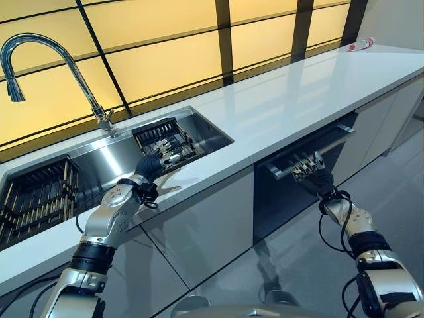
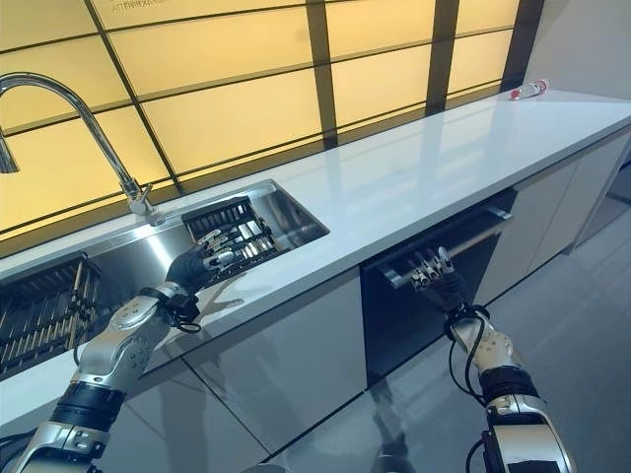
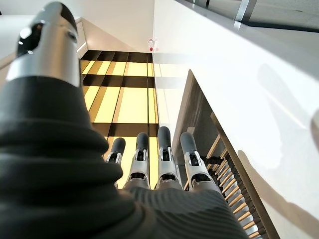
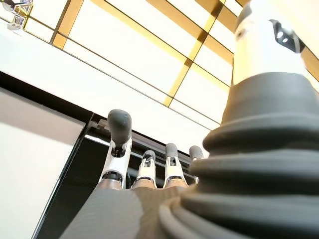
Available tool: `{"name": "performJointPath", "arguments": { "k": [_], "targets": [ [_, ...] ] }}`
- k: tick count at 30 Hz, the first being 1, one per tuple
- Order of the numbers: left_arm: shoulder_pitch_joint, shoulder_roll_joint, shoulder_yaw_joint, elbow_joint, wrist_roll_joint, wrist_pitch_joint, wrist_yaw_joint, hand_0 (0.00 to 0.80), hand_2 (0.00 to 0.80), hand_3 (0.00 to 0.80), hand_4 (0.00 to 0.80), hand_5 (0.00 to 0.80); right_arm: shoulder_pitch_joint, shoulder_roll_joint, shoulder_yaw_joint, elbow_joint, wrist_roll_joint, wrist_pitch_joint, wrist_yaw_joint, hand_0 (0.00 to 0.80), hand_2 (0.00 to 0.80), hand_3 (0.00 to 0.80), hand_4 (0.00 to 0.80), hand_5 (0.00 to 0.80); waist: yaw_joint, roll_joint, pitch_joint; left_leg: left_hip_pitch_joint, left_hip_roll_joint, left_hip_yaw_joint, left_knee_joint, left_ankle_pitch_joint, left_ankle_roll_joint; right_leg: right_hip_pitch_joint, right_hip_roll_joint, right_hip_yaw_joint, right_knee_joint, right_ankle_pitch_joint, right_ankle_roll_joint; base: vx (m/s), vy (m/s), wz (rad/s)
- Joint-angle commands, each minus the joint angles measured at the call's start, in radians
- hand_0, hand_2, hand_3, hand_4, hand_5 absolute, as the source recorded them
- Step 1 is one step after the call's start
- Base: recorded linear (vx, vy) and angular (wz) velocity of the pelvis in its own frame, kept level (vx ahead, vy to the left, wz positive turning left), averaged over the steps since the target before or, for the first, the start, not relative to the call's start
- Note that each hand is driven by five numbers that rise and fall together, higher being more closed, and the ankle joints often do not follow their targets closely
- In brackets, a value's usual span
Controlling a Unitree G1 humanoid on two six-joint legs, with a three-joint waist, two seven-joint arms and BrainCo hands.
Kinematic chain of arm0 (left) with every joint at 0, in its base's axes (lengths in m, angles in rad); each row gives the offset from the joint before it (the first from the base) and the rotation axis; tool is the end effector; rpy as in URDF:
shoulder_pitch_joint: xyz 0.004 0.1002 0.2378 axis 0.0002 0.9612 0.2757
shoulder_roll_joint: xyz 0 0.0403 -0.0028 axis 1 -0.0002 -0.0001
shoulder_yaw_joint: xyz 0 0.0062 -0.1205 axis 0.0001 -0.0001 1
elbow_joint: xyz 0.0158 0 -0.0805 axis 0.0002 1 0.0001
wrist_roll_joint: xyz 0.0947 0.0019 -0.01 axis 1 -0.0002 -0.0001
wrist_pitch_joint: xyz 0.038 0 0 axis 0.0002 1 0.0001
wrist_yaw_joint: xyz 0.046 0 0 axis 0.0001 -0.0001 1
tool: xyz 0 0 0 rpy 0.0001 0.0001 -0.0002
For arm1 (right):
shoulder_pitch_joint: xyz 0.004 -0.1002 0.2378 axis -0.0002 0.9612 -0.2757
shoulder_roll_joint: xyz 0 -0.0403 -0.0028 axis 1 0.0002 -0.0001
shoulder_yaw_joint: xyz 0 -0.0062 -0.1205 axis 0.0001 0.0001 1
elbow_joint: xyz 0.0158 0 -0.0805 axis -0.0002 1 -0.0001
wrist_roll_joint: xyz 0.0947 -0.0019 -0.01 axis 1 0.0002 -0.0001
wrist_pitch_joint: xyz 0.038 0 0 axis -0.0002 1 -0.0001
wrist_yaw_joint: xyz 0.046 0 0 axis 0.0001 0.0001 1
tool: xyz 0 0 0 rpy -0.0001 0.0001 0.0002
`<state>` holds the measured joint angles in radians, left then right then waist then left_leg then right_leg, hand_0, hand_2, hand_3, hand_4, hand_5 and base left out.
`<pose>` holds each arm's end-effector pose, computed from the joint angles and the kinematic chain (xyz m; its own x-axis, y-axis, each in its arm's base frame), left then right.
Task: Take plates into dishwasher
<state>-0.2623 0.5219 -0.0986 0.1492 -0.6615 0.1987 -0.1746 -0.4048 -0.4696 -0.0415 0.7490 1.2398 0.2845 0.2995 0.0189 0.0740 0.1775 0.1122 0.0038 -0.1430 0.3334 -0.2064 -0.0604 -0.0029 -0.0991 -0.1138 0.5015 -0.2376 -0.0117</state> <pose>0.2515 0.2326 0.0703 0.9559 -0.2759 -0.1007 0.2609 0.9551 -0.1404 0.2626 -0.2697 0.0176 0.9608 0.1634 -0.2241 0.0781 0.6159 0.7839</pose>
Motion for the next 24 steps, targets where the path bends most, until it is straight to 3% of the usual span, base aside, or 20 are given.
{"name": "performJointPath", "arguments": {
  "k": [1, 7, 12, 13, 16, 20, 24],
  "targets": [
    [-0.111, 0.025, -0.004, 0.006, -0.031, -0.092, 0.020, 0.000, 0.000, 0.000, 0.000, 0.000, -0.088, -0.030, -0.027, 0.028, -0.159, -0.075, -0.005, 0.000, 0.000, 0.000, 0.000, 0.000, 0.017, -0.038, -0.017, -0.009, -0.045, 0.024, -0.018, 0.025, 0.073, 0.153, 0.028, 0.025, -0.177, 0.022, -0.013, -0.055, 0.020, -0.02],
    [-0.082, 0.028, 0.006, -0.040, -0.023, -0.140, 0.095, 0.000, 0.000, 0.000, 0.000, 0.000, -0.012, -0.069, 0.048, -0.098, -0.515, -0.193, -0.293, 0.000, 0.000, 0.000, 0.000, 0.000, -0.002, -0.048, -0.027, 0.020, -0.033, 0.029, -0.168, 0.099, 0.092, 0.154, 0.038, 0.055, -0.292, 0.092, -0.002, -0.068, 0.013, -0.13],
    [-0.017, -0.019, 0.040, -0.080, 0.009, -0.197, 0.167, 0.000, 0.000, 0.000, 0.000, 0.000, 0.123, -0.018, 0.024, -0.467, -0.812, -0.251, -0.577, 0.000, 0.000, 0.000, 0.000, 0.000, -0.028, -0.046, -0.038, 0.035, -0.023, 0.033, -0.308, 0.167, 0.104, 0.153, 0.052, 0.086, -0.407, 0.163, 0.010, -0.053, 0.023, -0.15],
    [0.006, -0.039, 0.055, -0.099, 0.024, -0.203, 0.177, 0.000, 0.000, 0.000, 0.000, 0.000, 0.155, 0.005, 0.010, -0.582, -0.875, -0.251, -0.594, 0.000, 0.000, 0.000, 0.000, 0.000, -0.033, -0.044, -0.043, 0.037, -0.021, 0.033, -0.341, 0.180, 0.106, 0.151, 0.055, 0.091, -0.433, 0.176, 0.014, -0.036, 0.038, -0.16],
    [0.025, -0.073, 0.068, -0.105, 0.051, -0.219, 0.184, 0.000, 0.000, 0.000, 0.000, 0.000, 0.187, 0.020, 0.015, -0.708, -1.016, -0.290, -0.542, 0.000, 0.000, 0.000, 0.000, 0.000, -0.038, -0.044, -0.057, 0.038, -0.016, 0.042, -0.395, 0.201, 0.102, 0.150, 0.055, 0.089, -0.481, 0.199, 0.024, -0.017, 0.043, -0.14],
    [0.022, -0.083, 0.073, -0.109, 0.066, -0.219, 0.166, 0.000, 0.000, 0.000, 0.000, 0.000, 0.184, -0.017, 0.023, -0.780, -1.102, -0.342, -0.451, 0.000, 0.000, 0.000, 0.000, 0.000, -0.032, -0.051, -0.084, 0.019, -0.019, 0.049, -0.421, 0.205, 0.093, 0.152, 0.049, 0.065, -0.549, 0.227, 0.037, 0.005, 0.042, -0.06],
    [0.014, -0.085, 0.058, -0.115, 0.120, -0.231, 0.162, 0.000, 0.000, 0.000, 0.000, 0.000, 0.159, -0.042, 0.026, -0.817, -1.211, -0.393, -0.513, 0.000, 0.000, 0.000, 0.000, 0.000, -0.023, -0.054, -0.105, -0.001, -0.023, 0.048, -0.421, 0.195, 0.089, 0.151, 0.046, 0.046, -0.583, 0.239, 0.045, 0.014, 0.035, 0.12]
  ]
}}
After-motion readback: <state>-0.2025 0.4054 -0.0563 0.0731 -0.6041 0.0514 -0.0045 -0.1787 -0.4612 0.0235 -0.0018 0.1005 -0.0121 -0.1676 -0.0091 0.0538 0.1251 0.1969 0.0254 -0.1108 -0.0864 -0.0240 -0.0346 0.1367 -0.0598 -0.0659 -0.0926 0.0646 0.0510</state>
